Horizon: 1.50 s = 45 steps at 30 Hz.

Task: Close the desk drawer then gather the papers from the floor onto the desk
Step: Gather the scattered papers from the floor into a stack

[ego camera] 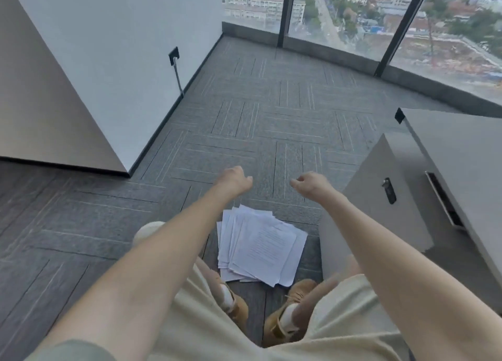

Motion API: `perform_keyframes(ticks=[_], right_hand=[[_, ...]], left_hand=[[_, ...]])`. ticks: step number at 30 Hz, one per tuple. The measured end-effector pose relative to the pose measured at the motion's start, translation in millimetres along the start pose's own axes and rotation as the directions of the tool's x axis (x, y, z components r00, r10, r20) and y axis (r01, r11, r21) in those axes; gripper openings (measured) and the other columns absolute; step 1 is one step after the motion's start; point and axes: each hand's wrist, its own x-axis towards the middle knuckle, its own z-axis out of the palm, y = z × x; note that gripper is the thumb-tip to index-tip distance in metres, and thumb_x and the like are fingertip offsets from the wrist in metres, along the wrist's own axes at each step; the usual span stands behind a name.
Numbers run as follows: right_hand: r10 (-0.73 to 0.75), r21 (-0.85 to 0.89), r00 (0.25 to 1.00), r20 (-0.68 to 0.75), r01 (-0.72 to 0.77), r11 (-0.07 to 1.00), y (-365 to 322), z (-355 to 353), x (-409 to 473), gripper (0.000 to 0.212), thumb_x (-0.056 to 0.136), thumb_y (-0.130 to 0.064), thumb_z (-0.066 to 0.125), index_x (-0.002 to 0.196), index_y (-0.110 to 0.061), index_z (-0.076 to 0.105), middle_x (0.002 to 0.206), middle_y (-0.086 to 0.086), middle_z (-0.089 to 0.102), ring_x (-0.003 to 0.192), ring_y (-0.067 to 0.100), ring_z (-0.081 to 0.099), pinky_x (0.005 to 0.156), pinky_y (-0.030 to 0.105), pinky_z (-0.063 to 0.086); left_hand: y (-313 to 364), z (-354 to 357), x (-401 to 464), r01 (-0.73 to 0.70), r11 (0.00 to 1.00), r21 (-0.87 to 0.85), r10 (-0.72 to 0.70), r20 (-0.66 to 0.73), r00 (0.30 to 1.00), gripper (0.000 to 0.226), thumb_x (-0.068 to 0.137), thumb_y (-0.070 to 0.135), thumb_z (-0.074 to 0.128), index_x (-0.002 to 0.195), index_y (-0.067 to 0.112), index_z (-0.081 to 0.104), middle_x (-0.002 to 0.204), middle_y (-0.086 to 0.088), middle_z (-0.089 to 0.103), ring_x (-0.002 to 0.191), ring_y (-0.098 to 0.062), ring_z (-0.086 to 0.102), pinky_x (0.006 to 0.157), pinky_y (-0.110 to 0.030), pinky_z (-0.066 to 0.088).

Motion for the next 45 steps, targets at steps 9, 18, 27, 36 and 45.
perform_keyframes(ticks=[9, 18, 27, 36, 45], right_hand=[[0.101, 0.055, 0.974, 0.204, -0.114, 0.992, 35.0, 120.9, 142.1, 0.038, 0.098, -0.034, 0.047, 0.067, -0.013, 0.043, 0.067, 0.004, 0.047, 0.062, 0.022, 0.044, 0.055, 0.034, 0.029], [0.258, 0.051, 0.905, 0.337, -0.292, 0.955, 105.5, 229.5, 225.4, 0.039, 0.096, -0.027, 0.047, 0.063, -0.015, 0.031, 0.058, 0.002, 0.033, 0.053, 0.019, 0.032, 0.052, 0.034, 0.018], [0.346, 0.100, 0.823, 0.450, -0.431, 0.897, 152.6, 334.2, 264.8, 0.030, 0.097, -0.034, 0.048, 0.105, -0.007, 0.056, 0.098, 0.010, 0.055, 0.098, 0.032, 0.053, 0.075, 0.034, 0.036], [0.501, 0.144, 0.730, 0.464, -0.620, 0.771, 191.5, 391.1, 279.7, 0.058, 0.097, -0.031, 0.047, 0.149, -0.007, 0.038, 0.149, 0.022, 0.043, 0.132, 0.040, 0.045, 0.103, 0.046, 0.041], [0.680, 0.031, 0.546, 0.489, -0.790, 0.613, 216.8, 430.2, 280.7, 0.092, 0.093, -0.043, 0.048, 0.156, -0.031, -0.017, 0.163, 0.027, -0.017, 0.153, 0.043, -0.001, 0.120, 0.059, 0.014]], left_hand=[[-65.1, 94.5, 118.7, 0.277, 0.951, -0.135, -0.252, 0.174, 0.952, 0.042, 0.095, 0.038, 0.045, 0.120, 0.005, 0.049, 0.127, -0.018, 0.054, 0.108, -0.033, 0.056, 0.076, -0.035, 0.043], [-111.4, 207.1, 195.6, 0.431, 0.888, -0.159, -0.361, 0.338, 0.869, 0.050, 0.093, 0.033, 0.046, 0.134, 0.004, 0.042, 0.134, -0.020, 0.051, 0.118, -0.035, 0.052, 0.086, -0.036, 0.044], [-158.1, 302.0, 227.3, 0.522, 0.842, -0.137, -0.442, 0.379, 0.813, 0.046, 0.092, 0.032, 0.048, 0.130, 0.006, 0.044, 0.130, -0.016, 0.052, 0.113, -0.033, 0.052, 0.088, -0.037, 0.045], [-188.0, 373.7, 251.2, 0.565, 0.825, -0.021, -0.514, 0.387, 0.765, 0.050, 0.087, 0.036, 0.051, 0.129, 0.009, 0.044, 0.130, -0.017, 0.055, 0.116, -0.035, 0.053, 0.095, -0.041, 0.047], [-206.9, 407.2, 258.9, 0.703, 0.705, -0.095, -0.638, 0.349, 0.687, 0.071, 0.078, 0.029, 0.057, 0.142, 0.009, 0.035, 0.141, -0.016, 0.044, 0.128, -0.035, 0.046, 0.097, -0.037, 0.042]])
